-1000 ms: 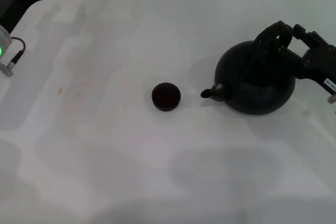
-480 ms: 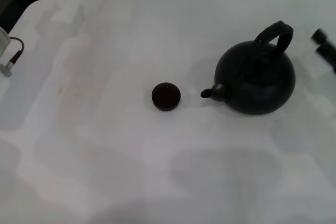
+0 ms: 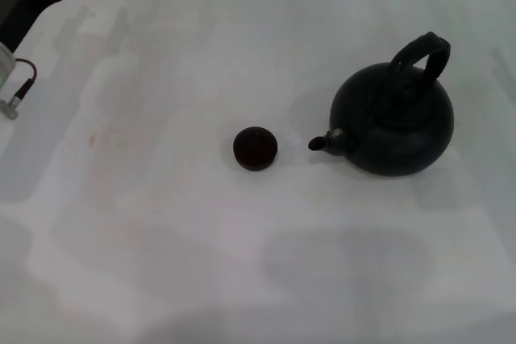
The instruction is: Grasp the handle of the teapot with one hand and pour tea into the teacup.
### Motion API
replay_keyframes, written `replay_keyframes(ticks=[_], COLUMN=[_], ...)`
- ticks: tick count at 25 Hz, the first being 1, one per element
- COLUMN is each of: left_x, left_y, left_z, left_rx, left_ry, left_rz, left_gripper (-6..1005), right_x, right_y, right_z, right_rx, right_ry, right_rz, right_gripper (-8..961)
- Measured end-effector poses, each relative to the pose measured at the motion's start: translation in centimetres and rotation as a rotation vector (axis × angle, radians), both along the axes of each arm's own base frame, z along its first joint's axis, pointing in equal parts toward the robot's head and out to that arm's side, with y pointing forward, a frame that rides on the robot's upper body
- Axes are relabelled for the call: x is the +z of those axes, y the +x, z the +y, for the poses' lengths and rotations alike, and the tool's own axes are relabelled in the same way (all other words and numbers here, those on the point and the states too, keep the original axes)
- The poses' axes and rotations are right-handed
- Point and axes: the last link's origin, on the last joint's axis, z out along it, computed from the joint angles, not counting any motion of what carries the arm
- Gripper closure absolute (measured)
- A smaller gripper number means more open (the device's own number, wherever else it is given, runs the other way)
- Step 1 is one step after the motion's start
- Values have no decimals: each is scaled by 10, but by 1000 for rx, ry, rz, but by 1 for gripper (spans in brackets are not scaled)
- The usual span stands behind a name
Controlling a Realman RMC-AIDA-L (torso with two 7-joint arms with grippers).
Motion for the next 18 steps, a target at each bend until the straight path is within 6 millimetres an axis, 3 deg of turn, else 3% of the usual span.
replay_keyframes(ticks=[18], left_x=[-2], left_y=[-4], left_z=[-3], left_rx=[14], left_ry=[24], left_rz=[39], left_gripper=[273], right_x=[-4], right_y=[-8], right_z=[10], right_rx=[21], right_ry=[-9], right_rz=[-31], right_gripper=[109])
